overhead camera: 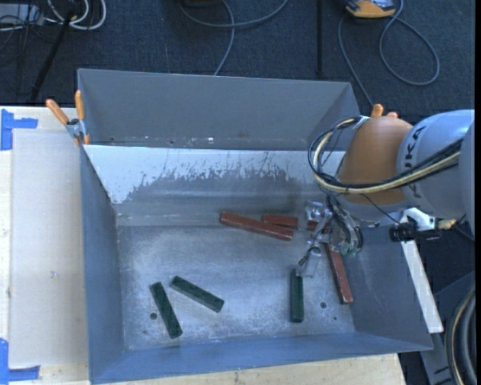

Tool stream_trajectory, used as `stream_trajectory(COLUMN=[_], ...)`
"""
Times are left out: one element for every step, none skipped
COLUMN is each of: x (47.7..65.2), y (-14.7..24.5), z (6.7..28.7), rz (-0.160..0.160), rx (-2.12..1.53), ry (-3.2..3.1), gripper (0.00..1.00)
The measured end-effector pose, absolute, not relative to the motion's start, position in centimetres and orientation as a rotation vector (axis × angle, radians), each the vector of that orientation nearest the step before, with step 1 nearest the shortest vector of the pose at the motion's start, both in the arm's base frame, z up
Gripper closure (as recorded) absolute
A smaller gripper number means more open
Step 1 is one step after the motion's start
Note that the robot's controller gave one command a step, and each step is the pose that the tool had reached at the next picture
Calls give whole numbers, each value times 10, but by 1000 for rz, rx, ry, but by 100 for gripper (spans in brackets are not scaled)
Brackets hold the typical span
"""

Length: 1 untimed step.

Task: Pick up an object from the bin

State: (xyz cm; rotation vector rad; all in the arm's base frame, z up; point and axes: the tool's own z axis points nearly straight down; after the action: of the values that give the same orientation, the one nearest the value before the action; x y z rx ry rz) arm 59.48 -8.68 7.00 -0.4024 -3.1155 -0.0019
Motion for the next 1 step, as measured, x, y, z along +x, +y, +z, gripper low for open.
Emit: stream_trajectory(x=[576], y=[-83], z=[172], rz=[-1], rx=[-625], ry=[-3086], gripper=[0])
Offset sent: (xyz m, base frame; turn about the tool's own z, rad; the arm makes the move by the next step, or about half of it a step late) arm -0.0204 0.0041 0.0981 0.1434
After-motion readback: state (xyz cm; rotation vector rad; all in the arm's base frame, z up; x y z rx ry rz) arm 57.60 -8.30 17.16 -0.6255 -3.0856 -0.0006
